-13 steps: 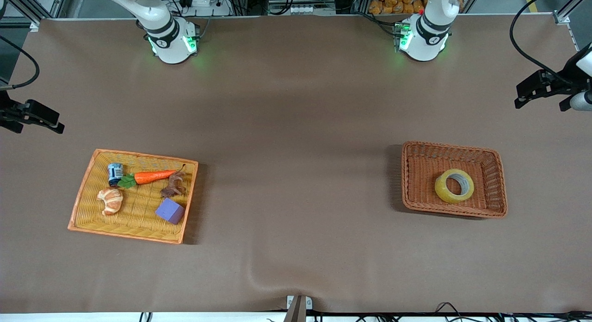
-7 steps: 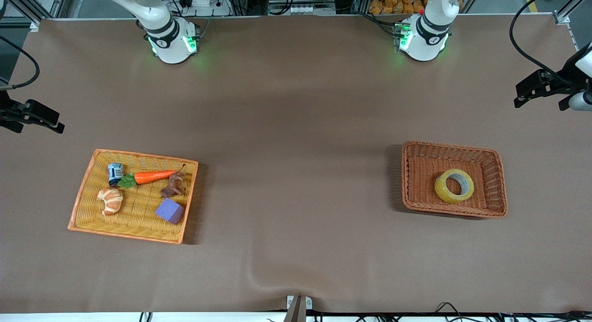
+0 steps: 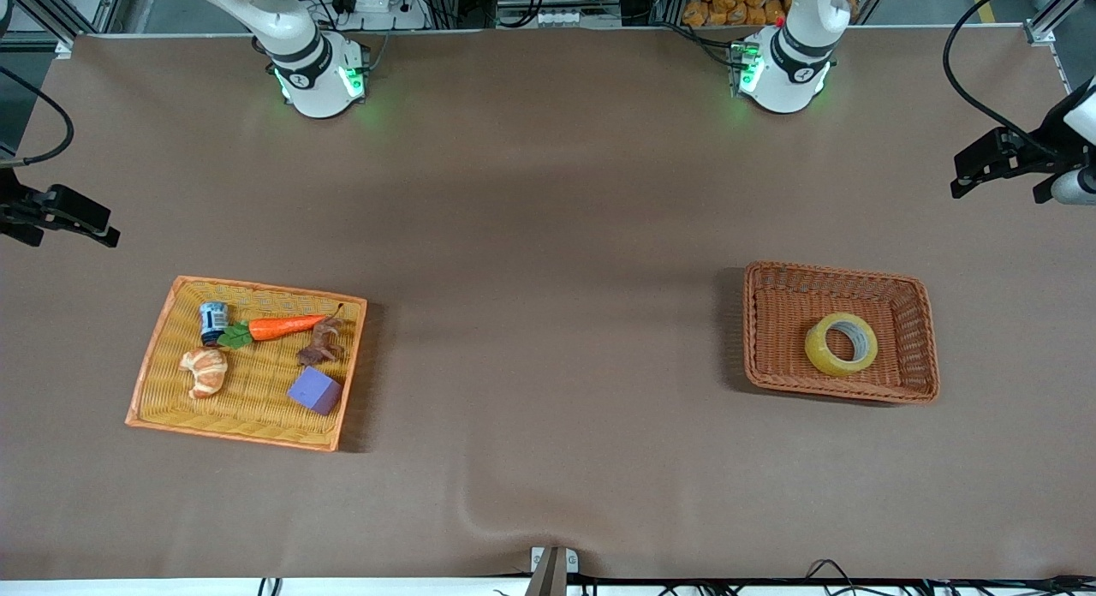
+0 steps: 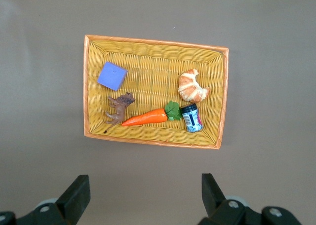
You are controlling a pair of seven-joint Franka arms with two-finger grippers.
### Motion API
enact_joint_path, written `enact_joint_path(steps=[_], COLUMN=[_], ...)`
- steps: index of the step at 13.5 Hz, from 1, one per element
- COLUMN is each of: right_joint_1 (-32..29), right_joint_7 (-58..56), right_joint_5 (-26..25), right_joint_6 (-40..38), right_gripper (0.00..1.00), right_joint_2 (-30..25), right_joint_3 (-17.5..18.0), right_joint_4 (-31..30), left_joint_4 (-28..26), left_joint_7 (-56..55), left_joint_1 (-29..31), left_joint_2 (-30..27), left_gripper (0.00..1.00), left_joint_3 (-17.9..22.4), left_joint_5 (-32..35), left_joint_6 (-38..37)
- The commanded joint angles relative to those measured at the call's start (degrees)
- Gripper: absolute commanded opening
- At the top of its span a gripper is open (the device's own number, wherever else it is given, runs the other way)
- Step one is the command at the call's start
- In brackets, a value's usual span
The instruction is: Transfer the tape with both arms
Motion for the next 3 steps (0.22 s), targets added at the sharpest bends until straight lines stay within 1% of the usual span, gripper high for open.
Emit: enact_joint_path(steps=[1, 3], right_joint_1=[-1.33, -1.33], right_joint_7=[0.57, 0.57], right_joint_5=[0.23, 0.23], right_joint_6=[-0.01, 0.16], right_gripper=[1.00, 1.00], right_joint_2=[0.30, 0.30], right_joint_3=[1.05, 1.05], right_joint_4=[0.51, 0.51], left_joint_4=[1.57, 2.18], left_joint_7=[-1.60, -4.49], left_joint_1=[-0.51, -0.60], left_joint_2=[0.43, 0.51], left_gripper=[1.00, 1.00], left_joint_3=[0.33, 0.24], left_joint_5=[0.63, 0.54], left_joint_6=[-1.39, -1.91])
